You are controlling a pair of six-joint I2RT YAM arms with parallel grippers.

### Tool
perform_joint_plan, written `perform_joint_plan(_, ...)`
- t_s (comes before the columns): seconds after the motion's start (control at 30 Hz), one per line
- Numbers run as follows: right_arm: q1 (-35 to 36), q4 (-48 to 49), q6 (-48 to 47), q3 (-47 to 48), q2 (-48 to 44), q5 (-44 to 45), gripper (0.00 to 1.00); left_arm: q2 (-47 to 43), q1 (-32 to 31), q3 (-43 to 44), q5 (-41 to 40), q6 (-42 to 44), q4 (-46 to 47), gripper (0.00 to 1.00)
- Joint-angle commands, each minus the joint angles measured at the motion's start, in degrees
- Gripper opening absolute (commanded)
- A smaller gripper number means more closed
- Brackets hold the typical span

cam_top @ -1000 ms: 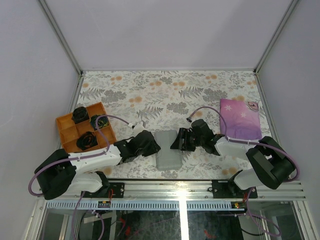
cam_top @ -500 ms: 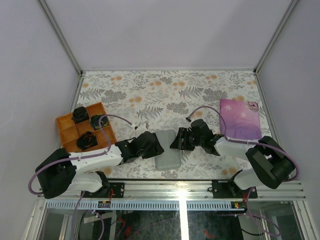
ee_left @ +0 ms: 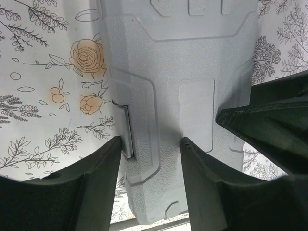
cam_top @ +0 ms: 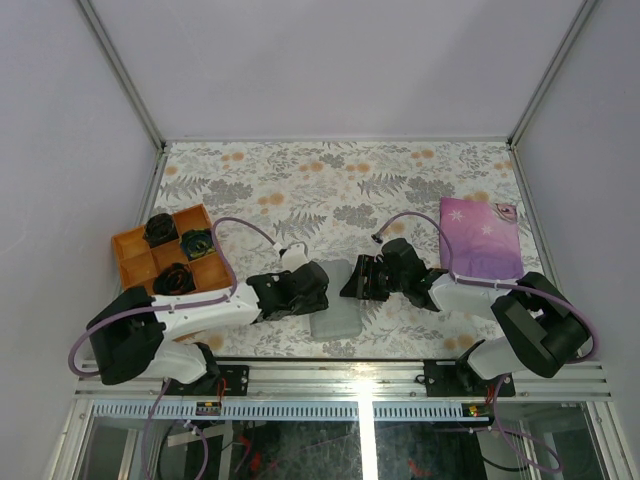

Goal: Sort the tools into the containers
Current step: Close the storage box at the center of the board.

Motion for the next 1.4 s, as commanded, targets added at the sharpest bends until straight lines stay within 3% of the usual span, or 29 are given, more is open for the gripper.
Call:
perform_joint_plan(0.0, 0.9, -0.6, -0.6, -0.5, 1.6, -0.4, 0.59, 2.9, -1.7, 2.3, -0.9, 0.6, 0.4, 0.48)
perform_joint_plan(0.2, 0.8, -0.5, -0.6, -0.5, 1.9, -0.5, 0.58, 4.6, -2.5, 4.3, -1.5, 0.8, -1.5, 0.39)
perform_joint_plan(0.53, 0.9, -0.4, -0.5, -0.6, 2.2, -0.5, 0.58, 4.9, -2.8, 4.4, -1.0, 1.1, -0.3, 0.11)
perform_joint_plan(0.63, 0.9, -1.2, -0.8, -0.4, 1.8, 0.3, 0.58, 3.9, -2.8, 4.0, -0.8, 2.3, 1.6, 0.1)
perform_joint_plan(1.03, 0.8, -10.4, -6.1, 4.8, -5.8, 10.3, 0.65, -7.3, -1.2, 3.3, -6.8, 8.2, -0.7, 0.57)
perform_joint_plan(1.2, 0.8, -15.0, -9.4, 7.8, -11.4, 16.1, 0.71, -15.5, 0.1, 3.1, -10.2, 12.0, -2.3, 0.68)
perform_joint_plan(1.37, 0.8, -18.9, -13.2, 9.2, -19.5, 22.8, 0.83, -22.7, 3.4, 3.4, -9.9, 16.6, -3.1, 0.74)
